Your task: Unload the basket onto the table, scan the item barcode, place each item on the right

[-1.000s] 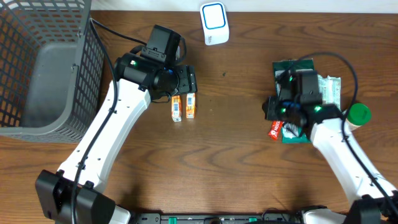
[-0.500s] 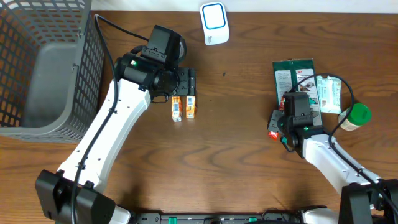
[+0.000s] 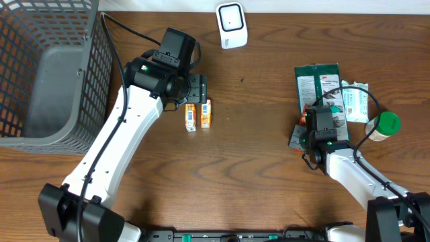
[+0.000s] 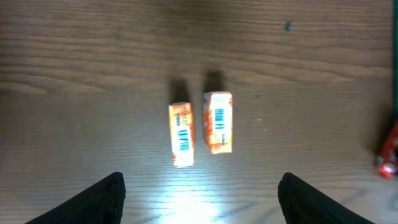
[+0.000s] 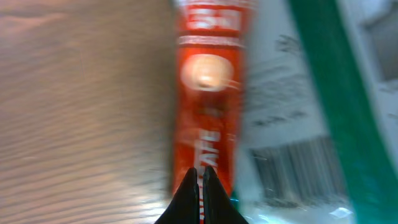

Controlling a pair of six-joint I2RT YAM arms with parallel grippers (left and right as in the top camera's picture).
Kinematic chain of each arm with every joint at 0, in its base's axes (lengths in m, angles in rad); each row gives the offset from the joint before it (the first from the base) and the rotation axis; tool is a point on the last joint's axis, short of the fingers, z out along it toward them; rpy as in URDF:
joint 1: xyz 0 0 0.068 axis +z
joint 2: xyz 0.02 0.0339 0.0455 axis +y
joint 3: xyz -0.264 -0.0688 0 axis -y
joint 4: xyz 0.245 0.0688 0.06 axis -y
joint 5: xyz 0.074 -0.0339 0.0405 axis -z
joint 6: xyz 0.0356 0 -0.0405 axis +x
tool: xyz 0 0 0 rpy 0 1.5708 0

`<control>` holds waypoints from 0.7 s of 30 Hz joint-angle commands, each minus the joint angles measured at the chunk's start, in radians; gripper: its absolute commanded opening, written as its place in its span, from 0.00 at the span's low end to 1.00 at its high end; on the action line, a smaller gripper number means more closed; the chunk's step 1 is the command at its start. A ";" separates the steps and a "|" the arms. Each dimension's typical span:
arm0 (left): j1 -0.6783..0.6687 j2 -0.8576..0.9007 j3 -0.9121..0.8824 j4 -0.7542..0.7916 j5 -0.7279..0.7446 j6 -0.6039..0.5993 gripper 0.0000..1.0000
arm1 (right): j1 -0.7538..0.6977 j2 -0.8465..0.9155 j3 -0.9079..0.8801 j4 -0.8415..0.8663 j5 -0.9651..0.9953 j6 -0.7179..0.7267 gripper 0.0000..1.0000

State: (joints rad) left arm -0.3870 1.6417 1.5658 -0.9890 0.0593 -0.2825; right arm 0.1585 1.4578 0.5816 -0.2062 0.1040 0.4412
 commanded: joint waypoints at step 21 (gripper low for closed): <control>0.136 -0.029 0.000 -0.006 -0.068 -0.037 0.80 | 0.007 -0.148 0.270 -0.252 -0.352 -0.109 0.57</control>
State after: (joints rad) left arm -0.2825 1.6417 1.5658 -0.9886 0.0113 -0.3038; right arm 0.1585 1.3216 0.8333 -0.4557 -0.0505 0.3450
